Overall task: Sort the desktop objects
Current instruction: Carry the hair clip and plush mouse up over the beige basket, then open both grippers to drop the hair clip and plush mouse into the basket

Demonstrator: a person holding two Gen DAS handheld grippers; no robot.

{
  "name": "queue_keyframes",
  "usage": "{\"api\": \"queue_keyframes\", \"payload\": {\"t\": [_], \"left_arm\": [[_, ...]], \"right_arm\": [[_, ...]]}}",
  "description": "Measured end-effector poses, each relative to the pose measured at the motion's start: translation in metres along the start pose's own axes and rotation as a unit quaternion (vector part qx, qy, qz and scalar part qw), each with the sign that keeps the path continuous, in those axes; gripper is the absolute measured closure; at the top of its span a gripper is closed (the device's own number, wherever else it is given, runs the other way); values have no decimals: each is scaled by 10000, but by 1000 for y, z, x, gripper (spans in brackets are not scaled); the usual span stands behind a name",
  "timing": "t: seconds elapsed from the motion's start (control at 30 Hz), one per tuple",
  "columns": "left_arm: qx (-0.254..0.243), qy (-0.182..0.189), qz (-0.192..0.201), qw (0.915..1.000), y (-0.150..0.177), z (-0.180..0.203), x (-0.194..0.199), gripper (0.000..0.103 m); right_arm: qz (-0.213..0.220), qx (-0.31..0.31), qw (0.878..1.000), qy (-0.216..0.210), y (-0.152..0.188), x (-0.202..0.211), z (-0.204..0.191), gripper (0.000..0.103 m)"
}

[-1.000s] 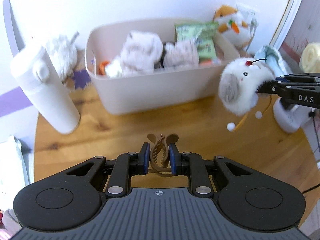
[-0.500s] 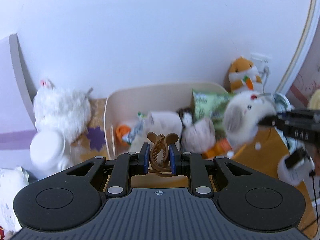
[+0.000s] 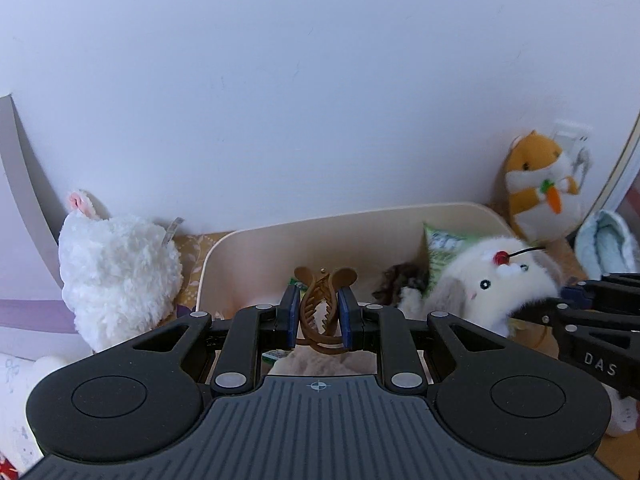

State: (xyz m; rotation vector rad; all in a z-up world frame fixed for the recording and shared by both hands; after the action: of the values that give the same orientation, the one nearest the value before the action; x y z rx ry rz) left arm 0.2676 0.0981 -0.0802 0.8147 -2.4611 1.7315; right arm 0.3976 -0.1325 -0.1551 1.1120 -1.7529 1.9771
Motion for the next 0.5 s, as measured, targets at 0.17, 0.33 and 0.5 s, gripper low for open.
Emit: {"api": "queue_keyframes", "payload": {"t": [0.17, 0.33, 0.5], "left_arm": [[-312, -238, -196, 9990, 9, 4, -18, 83], [-255, -222, -218, 9992, 11, 3, -17, 73], [-141, -285, 87, 9995, 10, -2, -5, 24]], "right_arm": [[-224, 9, 9997, 91, 2, -16, -5, 86], [-299, 65, 9993, 192, 5, -20, -8, 64], [-197, 126, 9995, 212, 4, -16, -9, 39]]}}
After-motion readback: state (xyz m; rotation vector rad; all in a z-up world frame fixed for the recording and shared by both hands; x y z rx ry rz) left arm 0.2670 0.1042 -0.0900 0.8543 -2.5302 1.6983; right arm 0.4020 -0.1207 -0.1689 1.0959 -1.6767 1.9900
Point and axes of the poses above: each gripper's, at about its wrist camera, not at the fingertips, and x roughly against the way its jaws point, z to its right, y to its underside, the point moved 3 cm from there along -x, roughly the way its jaws point, and after that the axes turned 12 degrees about y, right-handed, at the moved point
